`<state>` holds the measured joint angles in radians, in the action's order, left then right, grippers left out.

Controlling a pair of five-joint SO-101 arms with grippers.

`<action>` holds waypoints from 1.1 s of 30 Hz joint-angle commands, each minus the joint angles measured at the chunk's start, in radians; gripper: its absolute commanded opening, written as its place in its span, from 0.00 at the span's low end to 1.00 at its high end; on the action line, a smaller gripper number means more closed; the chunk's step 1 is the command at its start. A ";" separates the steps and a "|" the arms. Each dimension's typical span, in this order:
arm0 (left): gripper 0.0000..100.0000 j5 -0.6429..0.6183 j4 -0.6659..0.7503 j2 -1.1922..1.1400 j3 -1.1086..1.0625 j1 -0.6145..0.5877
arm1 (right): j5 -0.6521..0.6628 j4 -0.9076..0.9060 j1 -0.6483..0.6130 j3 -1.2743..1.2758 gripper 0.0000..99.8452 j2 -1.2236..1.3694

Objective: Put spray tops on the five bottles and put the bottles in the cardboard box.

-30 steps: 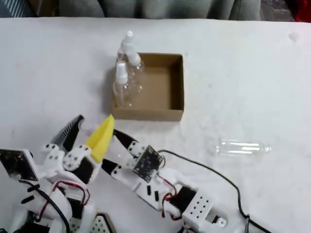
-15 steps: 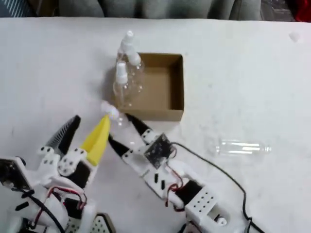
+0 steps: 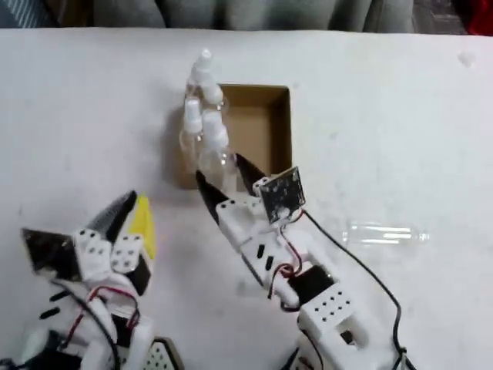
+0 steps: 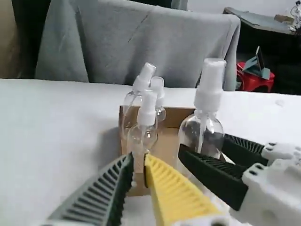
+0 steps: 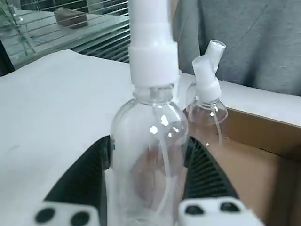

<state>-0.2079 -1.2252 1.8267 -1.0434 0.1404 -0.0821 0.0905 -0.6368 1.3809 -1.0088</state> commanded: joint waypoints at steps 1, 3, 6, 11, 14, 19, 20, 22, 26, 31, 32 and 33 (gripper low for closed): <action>0.02 0.018 0.066 0.001 -0.055 0.128 | -0.037 -0.044 0.007 -0.109 0.02 -0.012; 0.02 0.017 0.064 0.001 -0.075 0.243 | -0.051 -0.065 0.008 -0.135 0.02 -0.010; 0.02 0.018 0.069 0.001 -0.089 0.430 | -0.055 -0.074 0.010 -0.176 0.02 -0.004; 0.02 0.023 0.124 0.001 -0.149 0.616 | -0.055 -0.111 0.004 -0.236 0.02 -0.004; 0.02 0.095 0.255 0.001 -0.256 0.621 | -0.066 -0.177 -0.012 -0.282 0.02 -0.012; 0.02 0.126 0.439 0.001 -0.381 0.619 | -0.114 -0.341 -0.019 -0.362 0.02 -0.012; 0.02 0.126 0.457 0.001 -0.394 0.613 | -0.117 -0.366 -0.018 -0.371 0.02 -0.013; 0.02 0.126 0.480 0.001 -0.420 0.579 | -0.117 -0.409 -0.016 -0.385 0.02 -0.013; 0.02 0.126 0.548 0.001 -0.496 0.496 | -0.117 -0.489 -0.021 -0.405 0.02 -0.013; 0.02 0.126 0.652 0.001 -0.569 0.479 | -0.118 -0.591 -0.019 -0.453 0.02 -0.022; 0.02 0.126 0.663 0.001 -0.582 0.479 | -0.118 -0.604 -0.021 -0.454 0.02 -0.036; 0.02 0.126 0.671 0.001 -0.588 0.479 | -0.117 -0.613 -0.021 -0.454 0.02 -0.051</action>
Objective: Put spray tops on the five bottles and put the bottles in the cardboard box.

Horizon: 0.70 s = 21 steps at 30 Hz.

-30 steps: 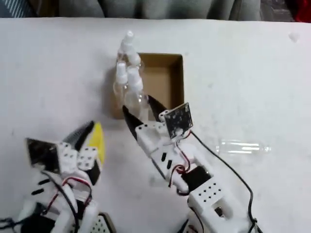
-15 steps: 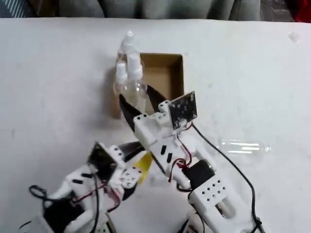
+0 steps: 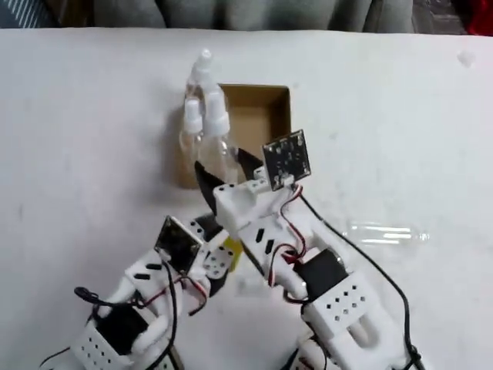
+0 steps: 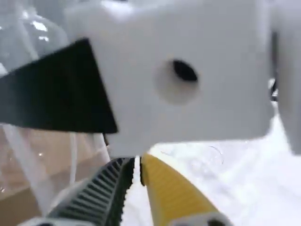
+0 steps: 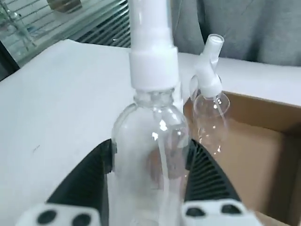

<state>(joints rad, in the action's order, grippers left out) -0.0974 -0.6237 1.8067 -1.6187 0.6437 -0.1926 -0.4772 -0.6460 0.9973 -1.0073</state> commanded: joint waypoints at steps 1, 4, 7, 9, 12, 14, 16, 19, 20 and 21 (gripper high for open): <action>0.02 0.015 0.074 0.021 -0.018 -0.024 | -0.005 -0.051 -0.012 -0.068 0.02 -0.073; 0.02 0.015 0.069 0.021 -0.020 -0.025 | 0.000 -0.091 -0.008 -0.066 0.02 -0.116; 0.02 0.017 0.064 0.021 -0.018 -0.025 | 0.000 -0.097 0.001 -0.064 0.02 -0.128; 0.02 0.015 0.061 0.021 -0.020 -0.036 | 0.002 -0.097 0.024 -0.064 0.02 -0.133; 0.02 0.015 0.037 0.021 -0.020 -0.101 | 0.011 -0.102 0.062 -0.066 0.02 -0.136; 0.02 0.015 0.035 0.021 -0.020 -0.159 | 0.028 -0.122 0.084 -0.066 0.02 -0.136; 0.02 0.014 0.035 0.021 -0.020 -0.200 | 0.031 -0.119 0.099 -0.066 0.02 -0.136; 0.02 0.017 0.035 0.021 -0.018 -0.222 | 0.034 -0.085 0.136 -0.066 0.02 -0.125; 0.02 0.018 0.031 0.021 -0.018 -0.222 | 0.035 -0.067 0.153 -0.064 0.02 -0.124; 0.02 0.020 0.012 0.021 -0.017 -0.232 | 0.035 -0.048 0.171 -0.064 0.02 -0.124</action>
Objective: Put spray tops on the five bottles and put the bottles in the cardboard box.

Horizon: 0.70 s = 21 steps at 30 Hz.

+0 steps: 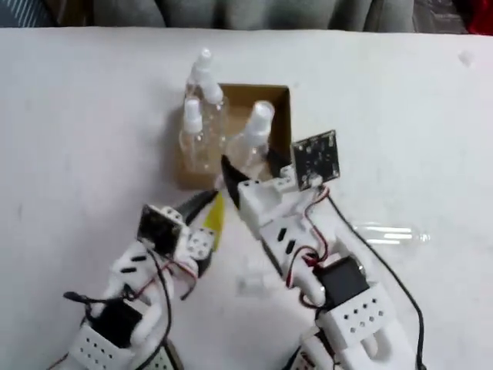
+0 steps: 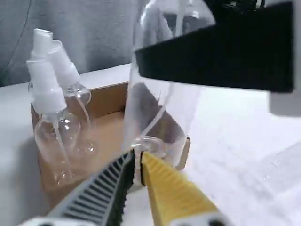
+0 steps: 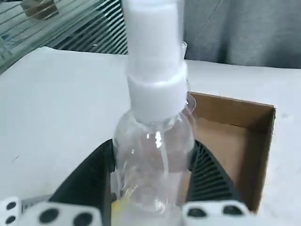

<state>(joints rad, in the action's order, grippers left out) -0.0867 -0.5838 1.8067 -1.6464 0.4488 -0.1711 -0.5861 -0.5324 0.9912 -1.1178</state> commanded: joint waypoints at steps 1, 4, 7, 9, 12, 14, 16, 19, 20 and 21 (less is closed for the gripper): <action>0.02 0.009 -0.057 0.021 0.015 -0.054 | 0.014 0.082 0.074 -0.058 0.02 -0.010; 0.02 0.011 -0.126 0.021 0.015 -0.136 | 0.015 0.150 0.120 -0.057 0.02 0.030; 0.02 0.011 -0.164 0.021 0.009 -0.254 | 0.015 0.226 0.148 -0.060 0.02 0.125; 0.02 0.011 -0.186 0.021 0.008 -0.340 | 0.015 0.302 0.168 -0.060 0.02 0.205; 0.02 0.011 -0.209 0.021 -0.011 -0.452 | 0.068 0.432 0.197 -0.061 0.02 0.326; 0.02 0.012 -0.213 0.018 -0.049 -0.501 | 0.114 0.521 0.214 -0.061 0.02 0.404; 0.02 0.012 -0.236 0.018 -0.046 -0.545 | 0.123 0.588 0.232 -0.078 0.02 0.478; 0.02 0.008 -0.245 0.018 -0.046 -0.587 | 0.121 0.608 0.255 -0.152 0.02 0.598; 0.02 0.009 -0.253 0.016 -0.046 -0.591 | 0.120 0.608 0.259 -0.184 0.02 0.638; 0.02 0.011 -0.269 0.016 -0.046 -0.593 | 0.120 0.608 0.268 -0.215 0.02 0.677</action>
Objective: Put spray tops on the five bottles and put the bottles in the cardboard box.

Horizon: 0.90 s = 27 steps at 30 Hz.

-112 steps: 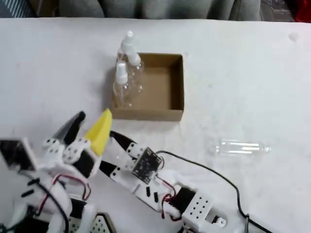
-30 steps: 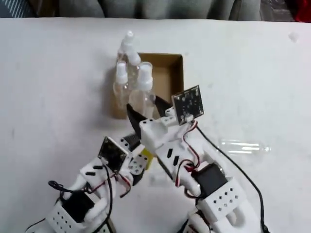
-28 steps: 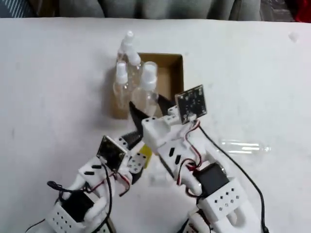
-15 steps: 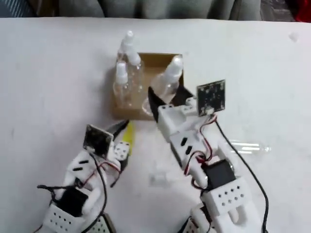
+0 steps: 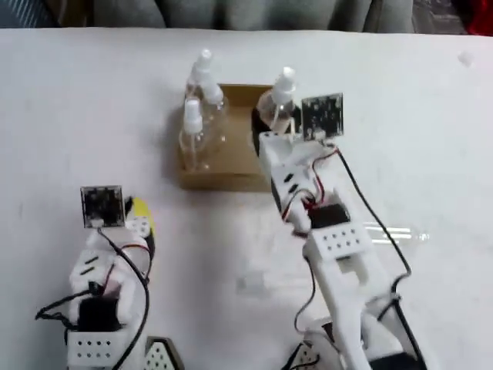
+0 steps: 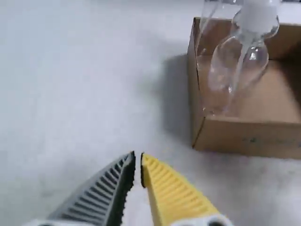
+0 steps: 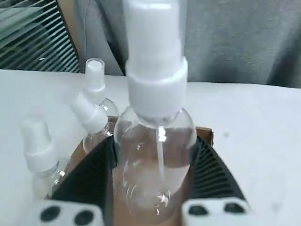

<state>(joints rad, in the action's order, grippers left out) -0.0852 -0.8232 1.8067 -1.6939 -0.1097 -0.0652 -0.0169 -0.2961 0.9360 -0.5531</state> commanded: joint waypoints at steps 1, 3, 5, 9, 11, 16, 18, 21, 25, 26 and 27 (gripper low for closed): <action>0.02 0.009 -0.040 0.016 0.002 -0.035 | 0.014 0.041 0.038 -0.192 0.02 0.150; 0.02 0.009 -0.058 0.016 0.002 -0.031 | 0.014 0.041 0.042 -0.258 0.02 0.217; 0.02 0.011 -0.084 0.016 0.002 -0.030 | 0.014 0.041 0.051 -0.316 0.02 0.278; 0.02 0.011 -0.098 0.016 0.002 -0.031 | 0.017 0.041 0.056 -0.428 0.02 0.398; 0.02 0.011 -0.098 0.016 0.002 -0.033 | 0.020 0.041 0.058 -0.483 0.02 0.460; 0.02 0.012 -0.098 0.016 0.002 -0.035 | 0.020 0.041 0.058 -0.609 0.02 0.621; 0.02 0.035 -0.098 0.016 0.002 -0.035 | 0.020 0.041 0.056 -0.669 0.02 0.694; 0.02 0.120 -0.104 0.015 0.002 -0.035 | 0.021 0.041 0.056 -0.760 0.02 0.802; 0.02 0.161 -0.135 0.015 0.002 -0.030 | 0.021 0.039 0.058 -0.825 0.02 0.889; 0.02 0.163 -0.135 0.015 0.002 -0.030 | 0.021 0.036 0.058 -0.829 0.02 0.895; 0.02 0.164 -0.135 0.015 0.002 -0.030 | 0.021 0.036 0.058 -0.829 0.02 0.898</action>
<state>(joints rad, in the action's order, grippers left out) 0.0560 -0.9490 1.8052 -1.6939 -0.1327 -0.0560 0.0015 -0.2501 0.1857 0.3429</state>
